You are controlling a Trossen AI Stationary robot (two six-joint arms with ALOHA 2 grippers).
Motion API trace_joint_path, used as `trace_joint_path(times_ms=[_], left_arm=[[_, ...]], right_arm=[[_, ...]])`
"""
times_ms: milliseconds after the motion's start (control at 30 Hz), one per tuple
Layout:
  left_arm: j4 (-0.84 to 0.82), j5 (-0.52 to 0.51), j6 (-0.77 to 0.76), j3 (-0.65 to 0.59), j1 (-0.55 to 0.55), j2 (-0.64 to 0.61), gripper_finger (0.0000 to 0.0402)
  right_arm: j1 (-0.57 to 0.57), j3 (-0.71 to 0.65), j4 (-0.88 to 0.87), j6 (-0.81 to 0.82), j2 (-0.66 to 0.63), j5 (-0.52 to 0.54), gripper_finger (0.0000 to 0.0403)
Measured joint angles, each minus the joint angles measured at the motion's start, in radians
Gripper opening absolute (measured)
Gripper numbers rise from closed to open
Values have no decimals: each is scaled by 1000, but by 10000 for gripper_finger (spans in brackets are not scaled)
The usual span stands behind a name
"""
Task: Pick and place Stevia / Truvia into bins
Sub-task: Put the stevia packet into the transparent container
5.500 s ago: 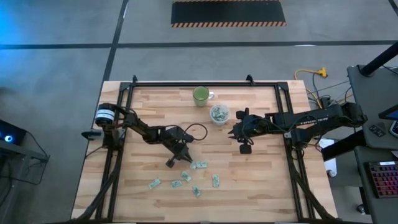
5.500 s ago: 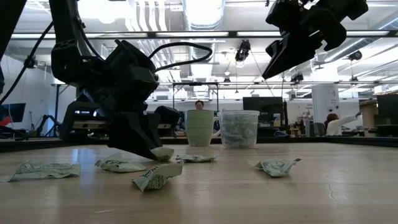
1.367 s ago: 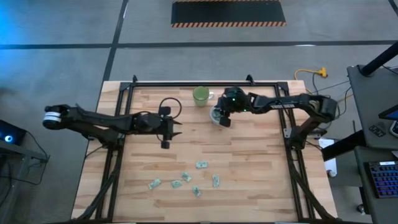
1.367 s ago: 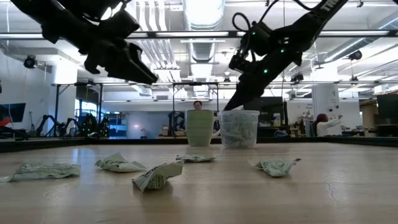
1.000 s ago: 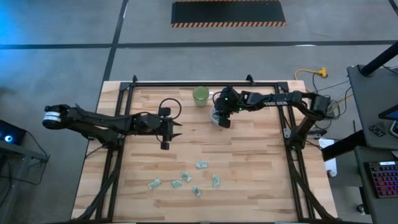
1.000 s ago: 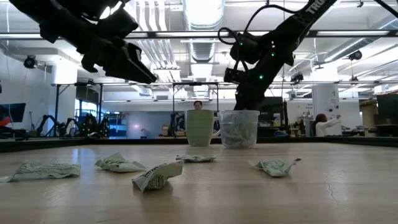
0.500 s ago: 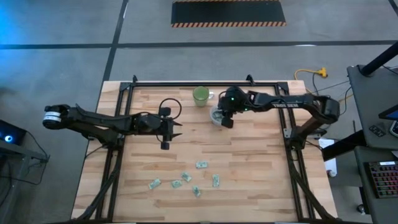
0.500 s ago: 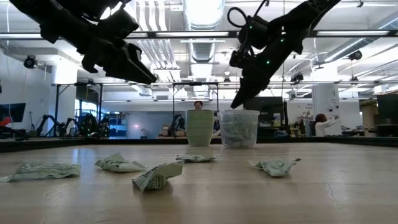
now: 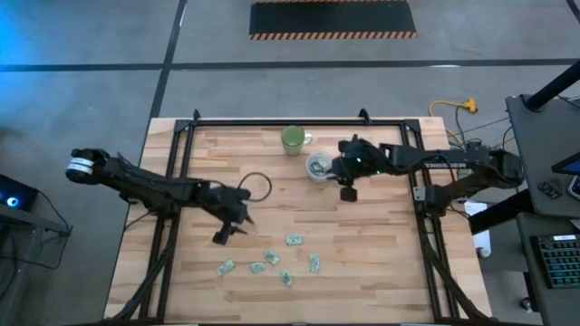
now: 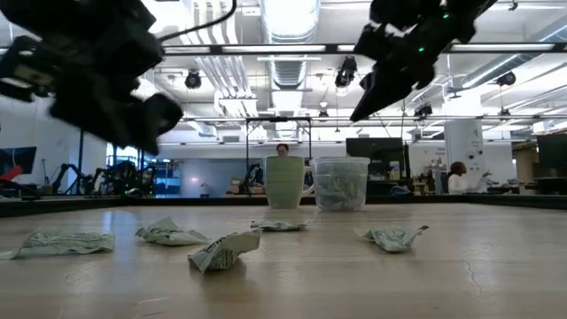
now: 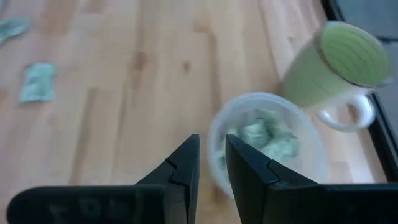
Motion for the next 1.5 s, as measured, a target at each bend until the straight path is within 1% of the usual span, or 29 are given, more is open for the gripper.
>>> trace_joint_path(times_ms=[167, 300, 400, 500, 600, 833, 1067, 1233, 1333, 1500], left_arm=[[-5, 0, -196, -26, -138, 40, 162], [-24, -38, -366, -21, -258, 72, 162], [-76, -90, -510, -1, -342, 94, 162], [-148, -121, -650, 22, -410, 117, 162], [-176, -133, -739, 45, -453, 139, 162], [-184, -142, -769, 76, -471, 201, 162], [-193, -117, -781, 114, -470, 290, 162], [-248, -113, -778, 159, -470, 329, 161], [-277, -116, -773, 177, -470, 334, 148], [-280, -121, -748, 178, -470, 328, 99]], right_arm=[[58, -39, 1, 5, -84, -3, 68], [82, -47, 3, 18, -125, -2, 68], [96, -49, 6, 28, -135, 0, 68], [107, -49, 5, 41, -134, 0, 68], [113, -51, 5, 50, -126, 0, 68], [113, -55, 1, 78, -122, 0, 68], [113, -60, 1, 97, -122, -1, 68], [113, -63, 1, 105, -122, -1, 68], [113, -64, 1, 105, -122, -1, 68], [113, -64, 1, 100, -122, -1, 68]])
